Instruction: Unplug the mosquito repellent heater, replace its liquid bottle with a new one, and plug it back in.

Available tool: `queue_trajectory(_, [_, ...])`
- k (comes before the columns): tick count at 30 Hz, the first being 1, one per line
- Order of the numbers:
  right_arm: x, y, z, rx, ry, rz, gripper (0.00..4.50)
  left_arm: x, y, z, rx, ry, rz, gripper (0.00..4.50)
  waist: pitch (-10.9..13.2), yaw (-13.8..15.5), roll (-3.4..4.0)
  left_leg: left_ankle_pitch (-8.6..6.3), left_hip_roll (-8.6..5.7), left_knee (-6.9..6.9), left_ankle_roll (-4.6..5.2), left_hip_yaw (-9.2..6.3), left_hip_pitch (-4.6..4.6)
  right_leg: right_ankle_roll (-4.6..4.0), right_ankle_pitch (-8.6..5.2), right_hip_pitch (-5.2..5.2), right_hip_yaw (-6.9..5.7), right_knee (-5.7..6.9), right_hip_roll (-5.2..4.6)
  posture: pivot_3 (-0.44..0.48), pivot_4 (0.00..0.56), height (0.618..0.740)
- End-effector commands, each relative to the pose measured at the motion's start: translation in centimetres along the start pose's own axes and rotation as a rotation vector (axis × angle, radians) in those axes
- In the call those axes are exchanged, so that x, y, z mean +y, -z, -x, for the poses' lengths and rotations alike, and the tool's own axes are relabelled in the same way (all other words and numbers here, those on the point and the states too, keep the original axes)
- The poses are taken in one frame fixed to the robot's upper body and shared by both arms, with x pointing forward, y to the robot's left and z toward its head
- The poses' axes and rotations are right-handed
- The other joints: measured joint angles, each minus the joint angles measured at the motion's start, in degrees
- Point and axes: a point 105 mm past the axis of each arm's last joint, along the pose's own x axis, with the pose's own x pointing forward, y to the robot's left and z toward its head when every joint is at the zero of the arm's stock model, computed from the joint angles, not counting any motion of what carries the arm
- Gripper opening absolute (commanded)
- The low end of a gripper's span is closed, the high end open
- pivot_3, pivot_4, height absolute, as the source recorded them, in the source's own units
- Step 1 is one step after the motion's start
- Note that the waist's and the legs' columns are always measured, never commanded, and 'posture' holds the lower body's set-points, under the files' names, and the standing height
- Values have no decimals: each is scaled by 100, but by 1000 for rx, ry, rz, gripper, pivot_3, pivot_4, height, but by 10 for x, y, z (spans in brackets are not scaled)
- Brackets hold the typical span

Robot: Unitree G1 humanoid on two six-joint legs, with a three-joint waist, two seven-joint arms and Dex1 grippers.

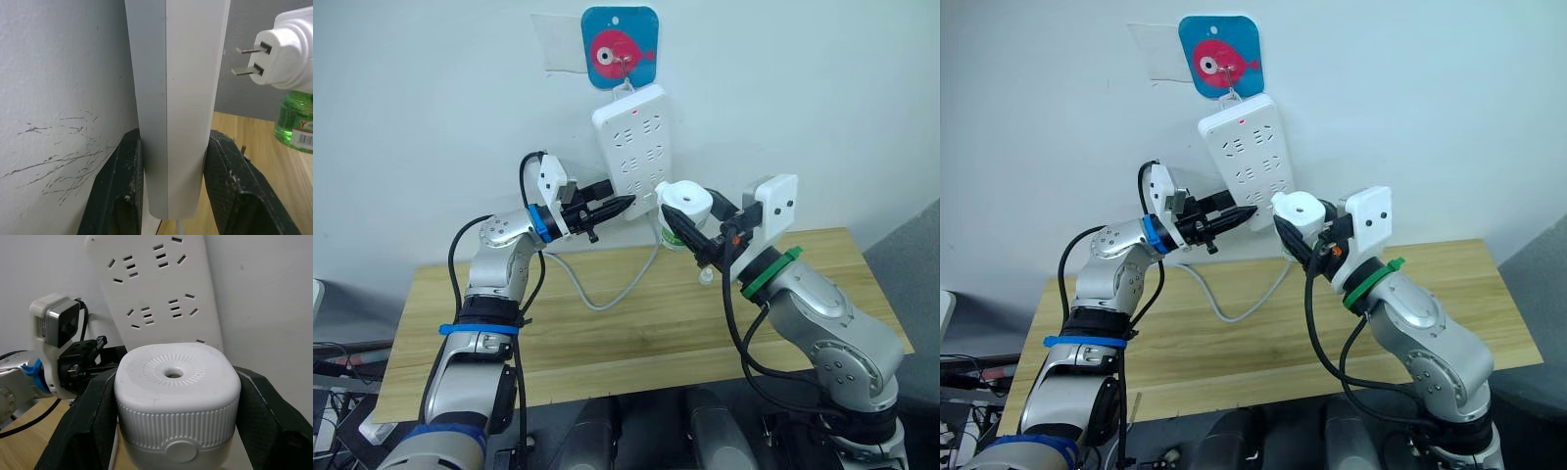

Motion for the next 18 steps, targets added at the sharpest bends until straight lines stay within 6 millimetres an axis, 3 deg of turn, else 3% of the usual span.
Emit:
queue_trajectory(1, [1, -8, -6, -38, 22, 38, 2906, 0, -14, -2, -39, 6, -32, 1325, 0, 0, 0, 0, 0, 0, 0, 0, 0, 0, 0, -1, 0, 1, 0, -166, 252, 740])
queue_trajectory(18, [-3, -12, -15, -88, 48, 50, 2906, -2, -15, -2, -39, 17, -35, 1325, 0, 2, 0, 1, 0, 0, -2, -1, 0, 0, 0, -2, -1, 0, 0, -162, 254, 740])
